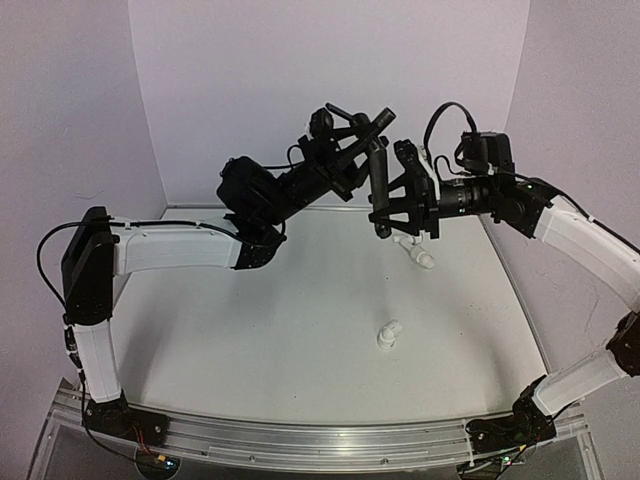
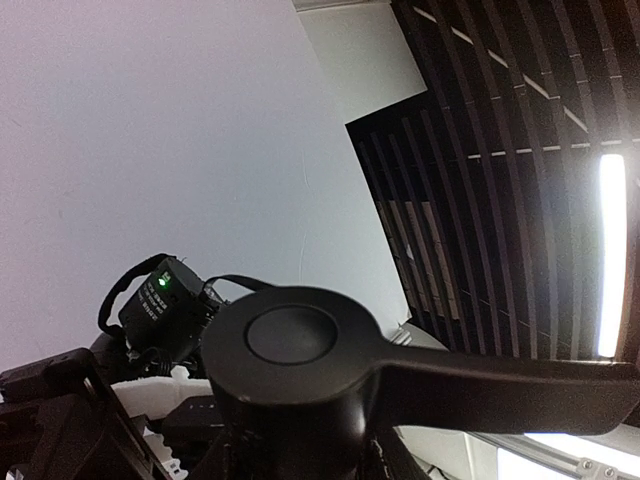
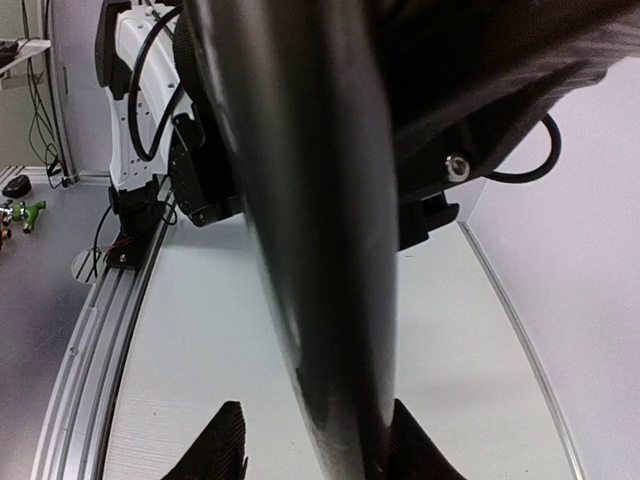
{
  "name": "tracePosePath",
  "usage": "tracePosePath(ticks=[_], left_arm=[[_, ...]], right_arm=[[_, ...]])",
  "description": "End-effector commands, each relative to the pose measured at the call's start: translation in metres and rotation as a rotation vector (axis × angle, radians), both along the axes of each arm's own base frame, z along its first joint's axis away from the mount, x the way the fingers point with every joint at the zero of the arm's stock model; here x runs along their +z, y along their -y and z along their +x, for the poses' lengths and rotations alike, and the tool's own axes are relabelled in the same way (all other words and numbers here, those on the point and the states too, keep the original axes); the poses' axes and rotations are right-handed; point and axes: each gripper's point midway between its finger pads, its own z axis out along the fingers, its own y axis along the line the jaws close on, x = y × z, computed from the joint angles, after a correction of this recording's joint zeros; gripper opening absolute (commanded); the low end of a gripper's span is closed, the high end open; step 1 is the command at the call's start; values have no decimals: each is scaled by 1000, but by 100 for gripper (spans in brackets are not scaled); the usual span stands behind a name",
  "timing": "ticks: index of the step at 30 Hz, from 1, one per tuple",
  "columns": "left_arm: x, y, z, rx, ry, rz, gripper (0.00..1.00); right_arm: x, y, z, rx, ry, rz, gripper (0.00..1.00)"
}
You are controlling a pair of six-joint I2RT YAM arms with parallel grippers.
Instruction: Install the water faucets
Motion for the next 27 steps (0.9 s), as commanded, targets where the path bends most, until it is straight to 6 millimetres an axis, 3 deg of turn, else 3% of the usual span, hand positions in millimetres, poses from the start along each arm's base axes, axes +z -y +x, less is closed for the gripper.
tracePosePath(ticks=[1, 8, 17, 27], left_arm=[[54, -32, -29, -51, 109, -194, 0], [59, -34, -37, -101, 129, -260, 2], [56, -25, -43, -203, 153, -284, 33], [59, -23, -56, -242, 214, -291, 38]], right_arm=[[17, 1, -21, 69, 19, 32, 32], [23, 0, -28, 94, 5, 49, 1], [34, 2, -41, 147, 23, 58, 0], [38, 1, -44, 176, 10, 67, 0]])
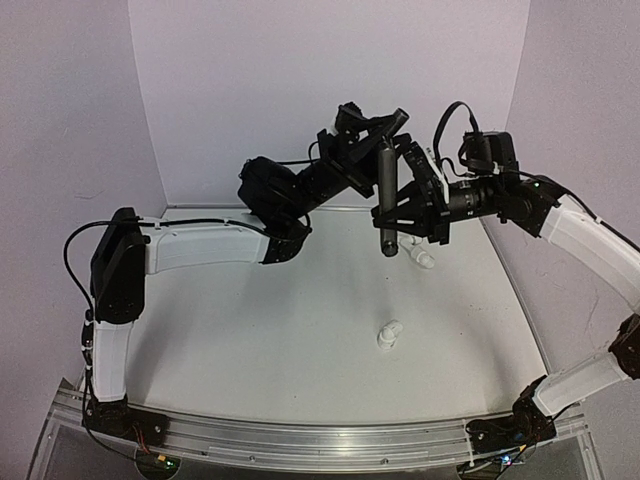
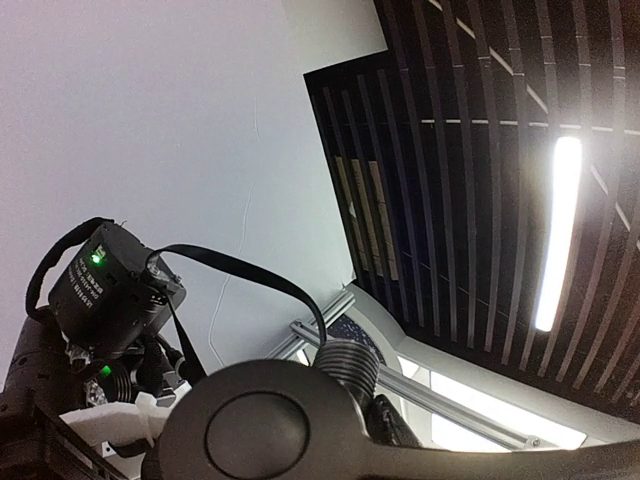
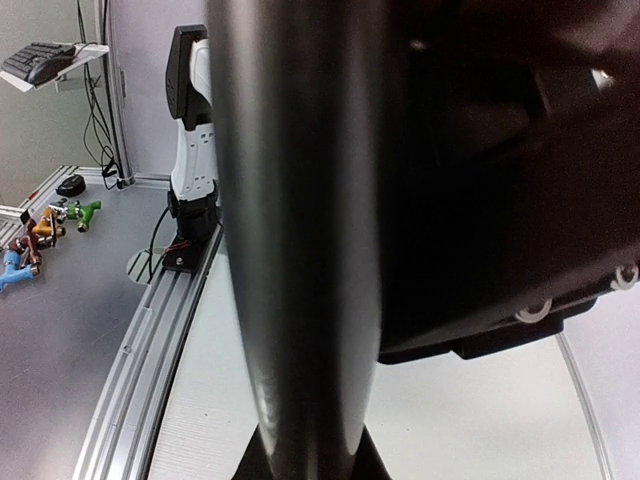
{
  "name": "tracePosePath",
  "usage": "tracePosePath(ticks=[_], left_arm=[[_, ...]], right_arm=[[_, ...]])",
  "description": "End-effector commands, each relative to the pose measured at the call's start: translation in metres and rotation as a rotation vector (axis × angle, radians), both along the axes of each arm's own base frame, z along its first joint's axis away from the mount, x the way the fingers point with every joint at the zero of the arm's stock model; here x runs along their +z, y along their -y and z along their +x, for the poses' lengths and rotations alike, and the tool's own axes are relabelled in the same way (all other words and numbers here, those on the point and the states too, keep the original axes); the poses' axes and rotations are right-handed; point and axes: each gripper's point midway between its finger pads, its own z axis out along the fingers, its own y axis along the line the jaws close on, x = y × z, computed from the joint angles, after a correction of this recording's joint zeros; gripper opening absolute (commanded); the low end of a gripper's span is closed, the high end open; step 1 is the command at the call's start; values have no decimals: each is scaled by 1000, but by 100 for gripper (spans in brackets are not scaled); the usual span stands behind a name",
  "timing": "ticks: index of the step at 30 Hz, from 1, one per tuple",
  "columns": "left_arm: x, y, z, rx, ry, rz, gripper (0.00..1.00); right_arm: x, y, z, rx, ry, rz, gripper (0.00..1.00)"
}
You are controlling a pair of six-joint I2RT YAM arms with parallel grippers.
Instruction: Install the water faucets
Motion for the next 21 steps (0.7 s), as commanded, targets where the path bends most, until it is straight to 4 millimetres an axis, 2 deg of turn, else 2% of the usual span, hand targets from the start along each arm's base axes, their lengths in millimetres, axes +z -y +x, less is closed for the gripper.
tracePosePath(ticks=[1, 5, 12, 15, 17, 21], left_arm=[[46, -44, -37, -22, 177, -231, 35], [44, -43, -38, -23, 188, -226, 26], [37, -41, -38, -22, 186, -205, 44], [34, -40, -38, -19, 186, -196, 45], [34, -42, -39, -8, 189, -195, 43], [34, -44, -41, 6, 201, -195, 32]], right_arm=[[33, -1, -13, 55, 57, 67, 0], [35, -2, -12, 53, 52, 71, 0], [48, -3, -12, 53, 52, 92, 0], [53, -3, -11, 50, 55, 102, 0], [55, -3, -11, 49, 57, 105, 0], [55, -3, -11, 46, 60, 106, 0]])
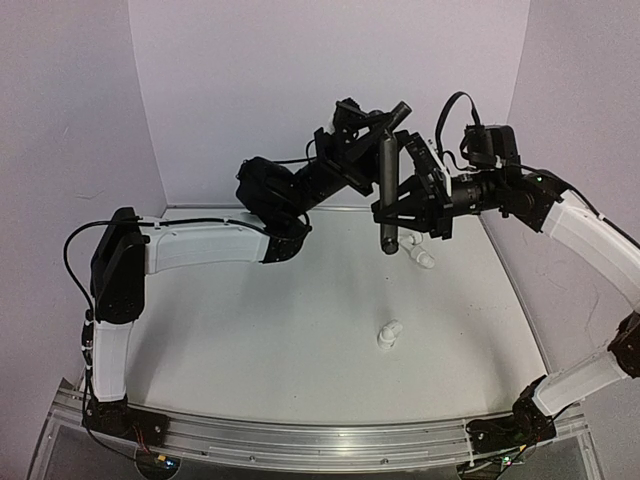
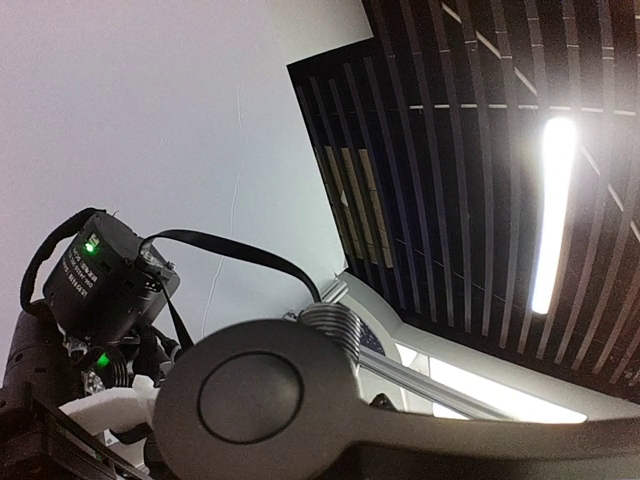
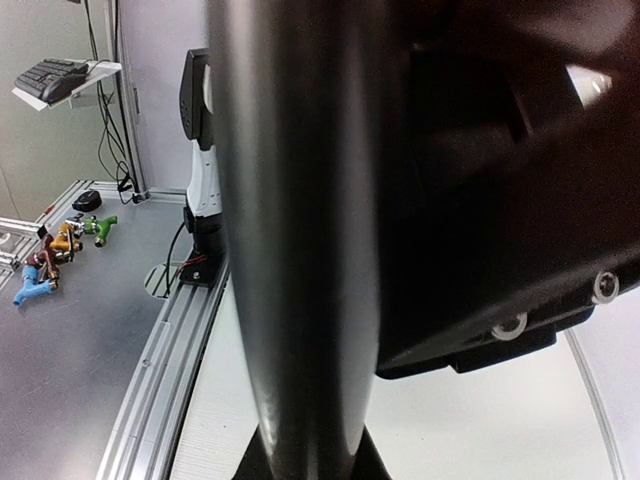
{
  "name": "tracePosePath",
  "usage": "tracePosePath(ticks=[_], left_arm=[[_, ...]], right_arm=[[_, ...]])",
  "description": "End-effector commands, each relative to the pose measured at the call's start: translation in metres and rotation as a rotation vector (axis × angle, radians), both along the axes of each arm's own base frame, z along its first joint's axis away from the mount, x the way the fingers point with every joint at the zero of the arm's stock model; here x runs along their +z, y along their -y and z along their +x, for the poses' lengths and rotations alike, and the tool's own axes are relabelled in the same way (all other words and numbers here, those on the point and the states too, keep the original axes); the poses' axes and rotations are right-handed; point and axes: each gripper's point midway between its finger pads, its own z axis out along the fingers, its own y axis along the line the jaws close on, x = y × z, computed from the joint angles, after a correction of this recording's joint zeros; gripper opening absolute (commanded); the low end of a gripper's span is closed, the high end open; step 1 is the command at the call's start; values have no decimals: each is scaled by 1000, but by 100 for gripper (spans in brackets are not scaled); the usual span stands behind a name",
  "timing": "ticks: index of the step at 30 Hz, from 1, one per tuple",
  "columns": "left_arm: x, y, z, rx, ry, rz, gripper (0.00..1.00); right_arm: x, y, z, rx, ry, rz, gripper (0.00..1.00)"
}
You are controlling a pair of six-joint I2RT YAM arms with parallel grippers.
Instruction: Install the water faucets
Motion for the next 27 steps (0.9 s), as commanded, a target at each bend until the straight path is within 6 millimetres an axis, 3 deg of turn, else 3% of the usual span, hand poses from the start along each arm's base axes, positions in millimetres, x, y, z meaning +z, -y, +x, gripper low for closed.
tracePosePath(ticks=[1, 8, 10, 12, 14, 18, 23, 27], left_arm=[[30, -41, -32, 14, 158, -170, 29], [33, -44, -37, 28, 193, -176, 4], [32, -45, -37, 45, 200, -177, 0], [30, -47, -37, 69, 205, -173, 0], [27, -50, -38, 101, 219, -170, 0], [18, -54, -34, 195, 257, -130, 0], [-10, -51, -17, 349, 288, 28, 0], [-36, -52, -4, 498, 303, 220, 0]], right_arm=[[40, -1, -4, 19, 101, 89, 0], [30, -3, 3, -9, 85, 70, 3], [27, -3, 7, -33, 79, 61, 17], [25, -2, 10, -54, 78, 52, 41], [23, 0, 13, -85, 77, 43, 56], [16, 5, 22, -161, 79, 17, 72], [10, 18, 28, -256, 93, -24, 84], [-7, 35, 25, -312, 119, -119, 96]])
